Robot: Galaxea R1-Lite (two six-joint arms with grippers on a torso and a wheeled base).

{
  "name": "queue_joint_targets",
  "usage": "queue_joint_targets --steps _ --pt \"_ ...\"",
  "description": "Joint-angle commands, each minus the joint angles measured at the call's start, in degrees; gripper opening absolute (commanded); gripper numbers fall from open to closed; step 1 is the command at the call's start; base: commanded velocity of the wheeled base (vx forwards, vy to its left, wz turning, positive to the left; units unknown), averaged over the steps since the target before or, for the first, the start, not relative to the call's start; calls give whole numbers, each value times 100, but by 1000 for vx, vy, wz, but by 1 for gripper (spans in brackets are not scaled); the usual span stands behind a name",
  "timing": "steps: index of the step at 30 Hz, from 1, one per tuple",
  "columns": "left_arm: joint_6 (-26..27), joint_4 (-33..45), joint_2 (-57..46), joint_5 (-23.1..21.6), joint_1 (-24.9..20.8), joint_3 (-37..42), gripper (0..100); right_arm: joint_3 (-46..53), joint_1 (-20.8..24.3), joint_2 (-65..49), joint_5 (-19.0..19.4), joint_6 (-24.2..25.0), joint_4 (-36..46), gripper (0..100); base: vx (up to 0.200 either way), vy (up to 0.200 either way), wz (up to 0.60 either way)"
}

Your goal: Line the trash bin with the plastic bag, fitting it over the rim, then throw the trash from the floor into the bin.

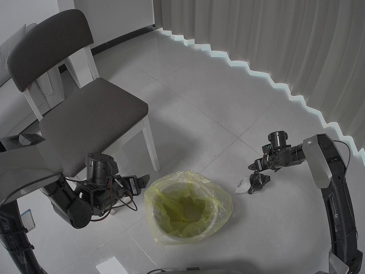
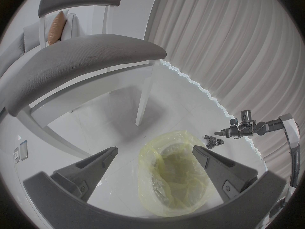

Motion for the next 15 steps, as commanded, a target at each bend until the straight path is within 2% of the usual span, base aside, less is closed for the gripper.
queue_joint_targets --steps 1,15 --pt "-16 -31 60 17 0 51 100 -1 -23 156 4 3 5 100 0 0 0" --pt "-8 -57 183 43 -26 24 100 -177 82 649 -111 -182 58 100 0 0 0"
